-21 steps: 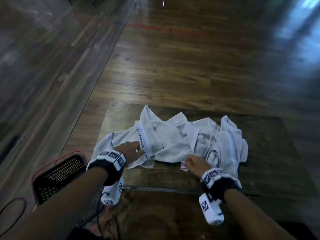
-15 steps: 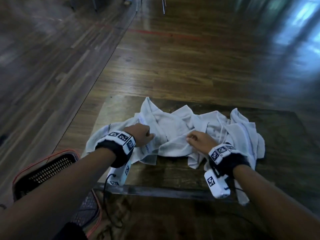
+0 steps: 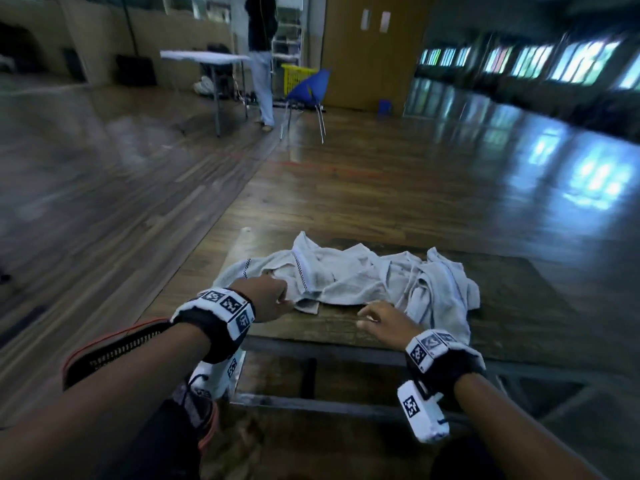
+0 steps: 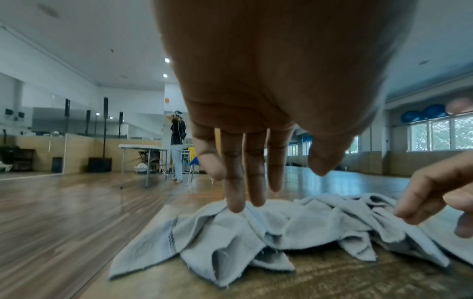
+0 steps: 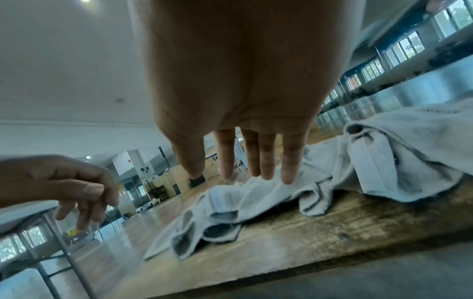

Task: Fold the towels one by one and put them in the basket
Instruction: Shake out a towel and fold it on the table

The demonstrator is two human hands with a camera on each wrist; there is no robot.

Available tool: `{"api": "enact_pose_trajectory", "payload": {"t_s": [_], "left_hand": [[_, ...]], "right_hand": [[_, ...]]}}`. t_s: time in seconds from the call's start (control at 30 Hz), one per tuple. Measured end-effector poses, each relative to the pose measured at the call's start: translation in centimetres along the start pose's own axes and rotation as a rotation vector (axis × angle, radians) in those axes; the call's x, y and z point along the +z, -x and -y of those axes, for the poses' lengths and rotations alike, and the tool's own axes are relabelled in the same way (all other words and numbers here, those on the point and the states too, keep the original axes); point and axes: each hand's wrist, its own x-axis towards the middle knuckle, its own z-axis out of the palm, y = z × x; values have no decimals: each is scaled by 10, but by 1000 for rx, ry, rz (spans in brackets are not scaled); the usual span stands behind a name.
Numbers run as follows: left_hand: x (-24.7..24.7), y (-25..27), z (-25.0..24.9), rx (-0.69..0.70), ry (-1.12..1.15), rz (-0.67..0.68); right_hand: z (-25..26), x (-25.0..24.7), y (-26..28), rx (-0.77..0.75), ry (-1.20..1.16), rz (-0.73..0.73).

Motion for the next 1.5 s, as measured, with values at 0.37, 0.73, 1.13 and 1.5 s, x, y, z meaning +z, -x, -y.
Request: {"api": "enact_pose_trajectory", "payload": {"t_s": [0.37, 0.73, 1.13, 1.5], "left_hand": [[-60, 74, -28, 42, -47, -215], [-13, -7, -27, 73, -38, -86], [91, -162, -11, 103, -180, -155], [94, -123, -6, 99, 213, -272]], "right_hand": [[46, -41, 95, -120, 95, -118], [12, -25, -11, -87, 135, -61], [-22, 42, -186, -321, 410, -222], [-9, 57, -162, -194, 438, -185]]}}
